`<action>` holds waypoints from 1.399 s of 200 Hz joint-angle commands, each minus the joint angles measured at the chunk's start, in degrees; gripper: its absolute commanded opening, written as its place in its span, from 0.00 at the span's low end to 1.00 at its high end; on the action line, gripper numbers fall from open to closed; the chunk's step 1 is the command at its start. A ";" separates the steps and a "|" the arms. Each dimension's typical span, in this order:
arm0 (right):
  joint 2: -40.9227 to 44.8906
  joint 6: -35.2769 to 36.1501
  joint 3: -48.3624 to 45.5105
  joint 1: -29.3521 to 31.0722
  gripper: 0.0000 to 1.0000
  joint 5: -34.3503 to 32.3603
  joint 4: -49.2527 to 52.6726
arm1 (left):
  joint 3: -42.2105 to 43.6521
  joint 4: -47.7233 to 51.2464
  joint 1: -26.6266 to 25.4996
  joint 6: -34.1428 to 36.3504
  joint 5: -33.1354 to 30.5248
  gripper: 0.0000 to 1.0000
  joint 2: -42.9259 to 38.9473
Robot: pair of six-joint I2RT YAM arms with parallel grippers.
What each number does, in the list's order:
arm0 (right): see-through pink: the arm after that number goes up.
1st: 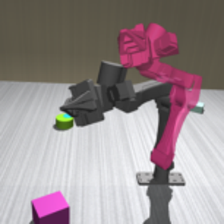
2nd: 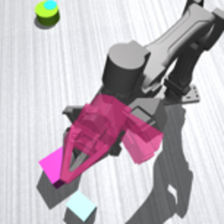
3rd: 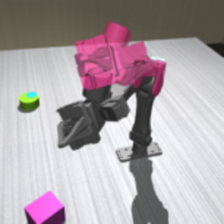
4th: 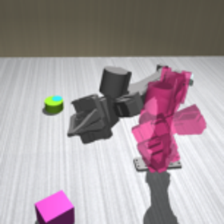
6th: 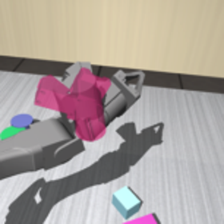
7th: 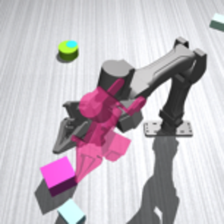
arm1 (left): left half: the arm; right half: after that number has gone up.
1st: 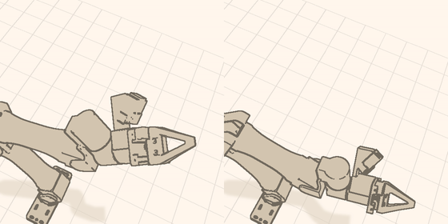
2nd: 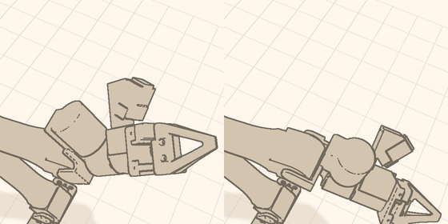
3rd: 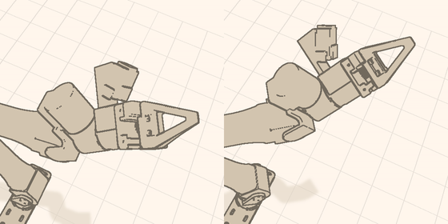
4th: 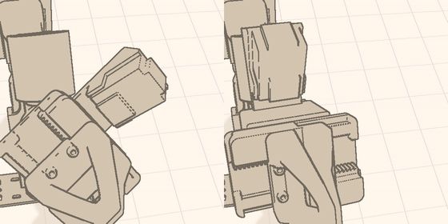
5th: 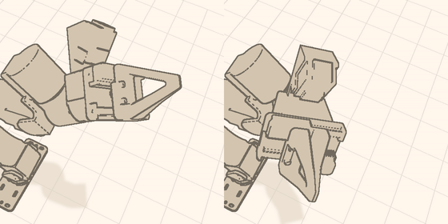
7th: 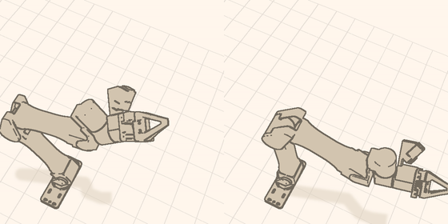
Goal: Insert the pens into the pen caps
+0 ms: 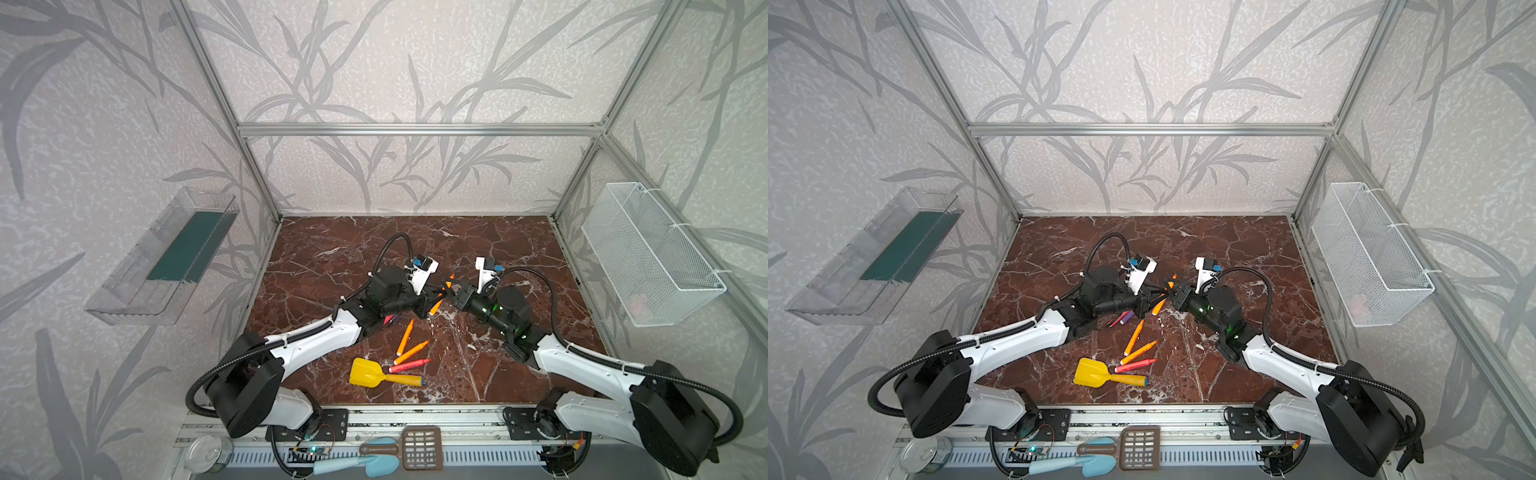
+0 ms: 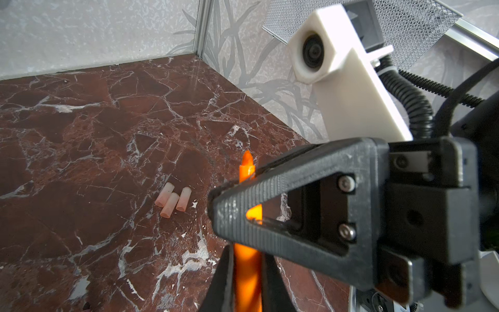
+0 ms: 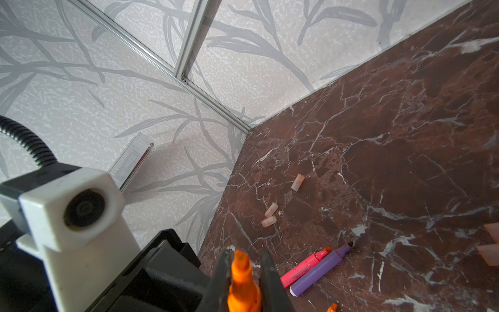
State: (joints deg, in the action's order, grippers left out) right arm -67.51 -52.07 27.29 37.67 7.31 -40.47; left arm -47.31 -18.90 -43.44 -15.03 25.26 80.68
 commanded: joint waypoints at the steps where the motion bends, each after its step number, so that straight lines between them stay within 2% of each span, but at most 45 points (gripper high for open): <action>1: 0.67 0.03 1.10 0.56 0.07 -0.86 -0.69 | 0.88 -1.56 -0.07 0.52 -0.35 0.26 0.02; 37: 1.44 0.06 0.66 0.56 0.05 -1.25 -0.36 | 2.61 -1.14 -0.07 1.79 -0.91 0.43 -0.15; 100: 2.55 -0.31 -0.30 0.56 0.03 -2.35 -0.35 | 4.97 -3.02 -0.07 2.12 0.06 0.44 0.74; 126: 2.47 -0.59 -0.58 0.82 0.03 -2.78 -0.60 | 5.06 -3.70 -0.12 1.76 0.21 0.37 0.88; 193: 2.44 -0.49 -0.48 1.75 0.02 -3.68 -0.49 | 4.55 -4.34 -0.09 1.57 0.14 0.35 0.81; 221: 2.38 -0.49 -0.48 1.82 0.02 -3.80 -0.50 | 4.16 -4.38 -0.12 1.33 -0.27 0.22 1.49; 236: 2.38 -0.40 -0.51 1.88 0.03 -4.12 -0.23 | 4.12 -4.54 -0.07 0.99 -1.35 0.06 1.48; 245: 2.25 -0.36 -0.40 1.94 0.07 -4.32 0.07 | 3.95 -4.33 -0.11 0.63 -2.60 0.00 1.35; 253: 2.14 -0.25 -0.31 1.89 0.13 -4.41 0.33 | 4.11 -4.43 -0.09 0.32 -3.65 0.00 1.27; 280: 2.30 1.19 0.19 1.89 0.58 -4.81 1.95 | 4.57 -4.39 -0.02 -2.47 -11.04 0.00 0.15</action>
State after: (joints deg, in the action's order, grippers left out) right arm -66.26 -52.51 27.14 39.11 3.31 -39.75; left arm -42.59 -22.50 -44.07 -14.85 22.46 81.54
